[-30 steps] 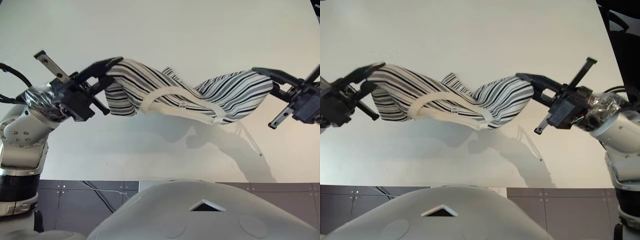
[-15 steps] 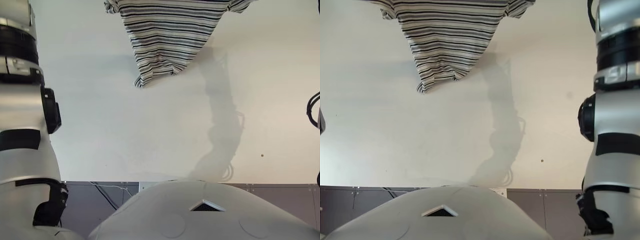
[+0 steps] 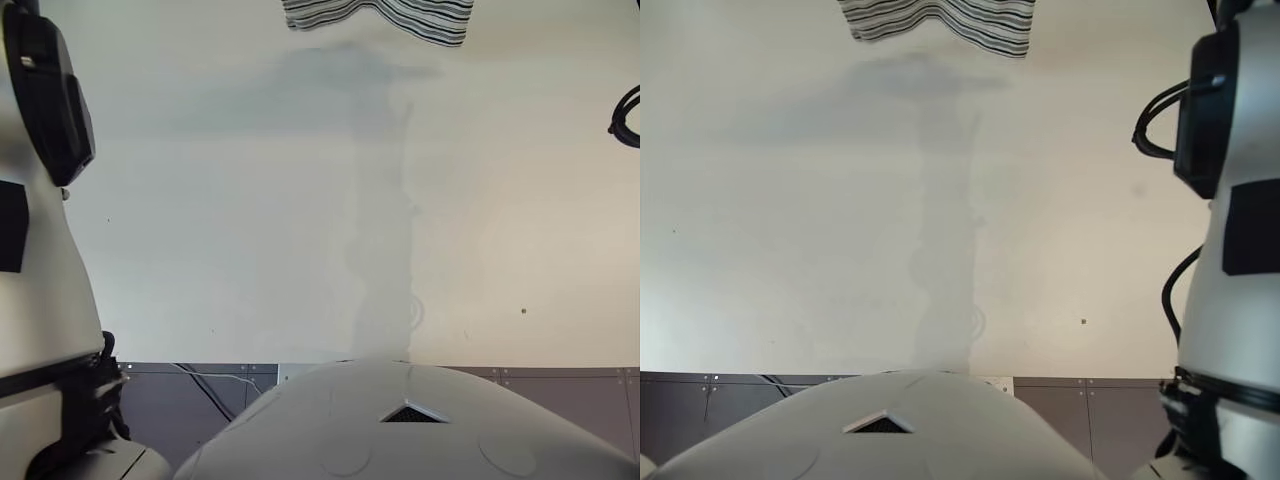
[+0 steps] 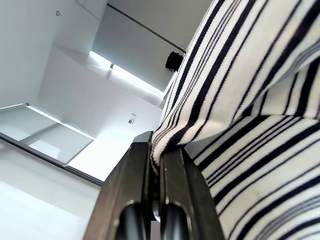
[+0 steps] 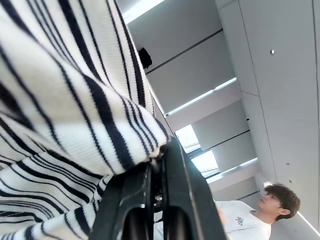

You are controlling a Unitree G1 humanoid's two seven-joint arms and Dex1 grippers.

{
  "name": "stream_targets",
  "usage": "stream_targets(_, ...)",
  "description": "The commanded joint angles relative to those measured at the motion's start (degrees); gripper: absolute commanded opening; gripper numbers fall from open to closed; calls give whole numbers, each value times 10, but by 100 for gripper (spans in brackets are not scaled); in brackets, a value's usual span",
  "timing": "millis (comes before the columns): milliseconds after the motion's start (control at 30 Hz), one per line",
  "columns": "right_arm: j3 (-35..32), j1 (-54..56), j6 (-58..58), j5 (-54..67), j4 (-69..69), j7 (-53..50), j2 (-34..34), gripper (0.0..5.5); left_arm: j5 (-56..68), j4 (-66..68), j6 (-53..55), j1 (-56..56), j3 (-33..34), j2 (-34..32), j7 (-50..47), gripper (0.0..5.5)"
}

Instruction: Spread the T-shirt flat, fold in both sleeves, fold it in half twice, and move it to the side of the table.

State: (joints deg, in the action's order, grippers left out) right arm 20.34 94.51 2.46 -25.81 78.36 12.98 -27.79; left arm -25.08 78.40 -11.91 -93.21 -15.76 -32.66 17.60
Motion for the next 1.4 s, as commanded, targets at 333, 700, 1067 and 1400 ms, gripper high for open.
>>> stream_targets(333, -2, -694, 202, 180, -688, 365, -181, 13, 236, -389, -433, 628, -32, -46, 332, 10)
stream_targets(700, -212, -985, 158, 244, -936, 303, -222, 13, 342, -855, -315, 959, 83, -175, 284, 10)
stream_targets(1067, -310, -1179, 196, 299, -993, 374, -246, 13, 389, -960, -246, 1124, 147, -210, 324, 10)
stream_targets(1400, -204, -1210, 223, 152, -978, 406, -272, 13, 121, -895, -362, 1163, 86, -195, 296, 10)
